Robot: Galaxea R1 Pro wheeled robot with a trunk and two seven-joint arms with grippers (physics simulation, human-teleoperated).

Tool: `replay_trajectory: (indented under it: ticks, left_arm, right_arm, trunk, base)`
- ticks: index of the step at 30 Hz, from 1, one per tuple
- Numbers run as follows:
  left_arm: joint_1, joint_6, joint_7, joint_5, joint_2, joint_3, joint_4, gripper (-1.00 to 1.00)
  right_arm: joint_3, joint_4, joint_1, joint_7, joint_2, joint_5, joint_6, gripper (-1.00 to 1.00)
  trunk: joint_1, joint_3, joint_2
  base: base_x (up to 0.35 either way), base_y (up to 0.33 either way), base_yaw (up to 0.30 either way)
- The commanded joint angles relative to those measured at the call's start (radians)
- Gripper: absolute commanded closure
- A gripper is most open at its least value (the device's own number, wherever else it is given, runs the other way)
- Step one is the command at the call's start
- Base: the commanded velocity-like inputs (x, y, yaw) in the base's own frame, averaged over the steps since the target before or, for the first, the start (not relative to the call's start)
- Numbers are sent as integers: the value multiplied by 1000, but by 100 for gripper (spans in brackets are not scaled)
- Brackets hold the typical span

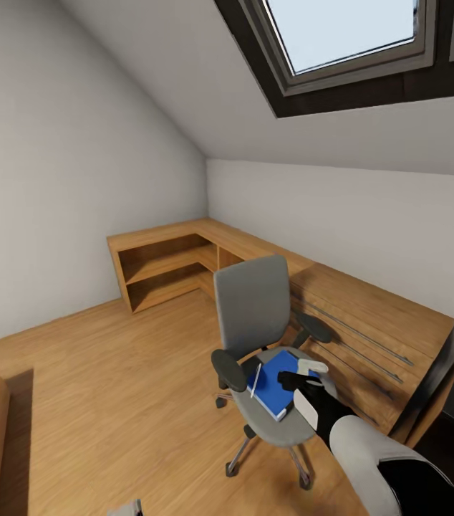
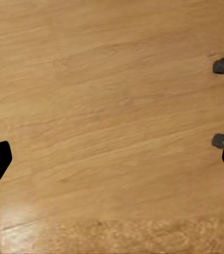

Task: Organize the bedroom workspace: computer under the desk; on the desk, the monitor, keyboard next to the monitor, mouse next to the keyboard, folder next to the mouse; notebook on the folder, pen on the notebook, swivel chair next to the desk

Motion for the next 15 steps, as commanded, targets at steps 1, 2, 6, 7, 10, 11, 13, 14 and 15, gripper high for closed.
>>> replay_trajectory:
  ticks: [1, 2, 6, 7, 10, 11, 13, 14, 15]
  left_arm:
    - [0, 107, 6, 16, 4, 3, -240, -100]
    - [0, 260, 6, 40, 7, 18, -364, -100]
    - [0, 711, 10, 219, 9, 52, -655, -100]
    - [0, 732, 10, 240, 9, 55, -669, -100]
    - [1, 739, 3, 320, 9, 66, -636, -100]
    - [1, 723, 2, 323, 9, 66, -623, -100]
    - [1, 668, 0, 329, 11, 65, -601, -100]
    - [1, 649, 0, 329, 11, 65, -600, -100]
    - [1, 634, 0, 328, 11, 63, -603, -100]
  right_arm:
    - [3, -2, 0, -5, 0, -6, 5, -100]
    - [1, -2, -1, -6, 1, -7, 3, -100]
    - [-6, -2, -1, -11, -1, -14, 5, -100]
    - [-6, -2, -1, -12, -1, -14, 7, -100]
    - [-10, -2, -1, -12, -2, -17, 14, -100]
    - [-10, -2, -1, -13, -1, -18, 14, -100]
    - [-11, -2, -1, -13, 0, -20, 15, -100]
    - [-11, -2, -1, -14, 0, -22, 15, -100]
    - [-11, -2, -1, -14, 1, -24, 14, -100]
  trunk:
    - [0, -1, -1]
    - [0, -1, -1]
    - [0, -1, -1]
    - [0, -1, -1]
    - [0, -1, -1]
    - [0, -1, -1]
    - [0, -1, -1]
    - [0, -1, -1]
    - [0, -1, -1]
  base:
    - [0, 0, 0]
    - [0, 0, 0]
    - [0, 0, 0]
    - [0, 0, 0]
    - [0, 0, 0]
    - [0, 0, 0]
    - [0, 0, 0]
    - [0, 0, 10]
    - [0, 0, 30]
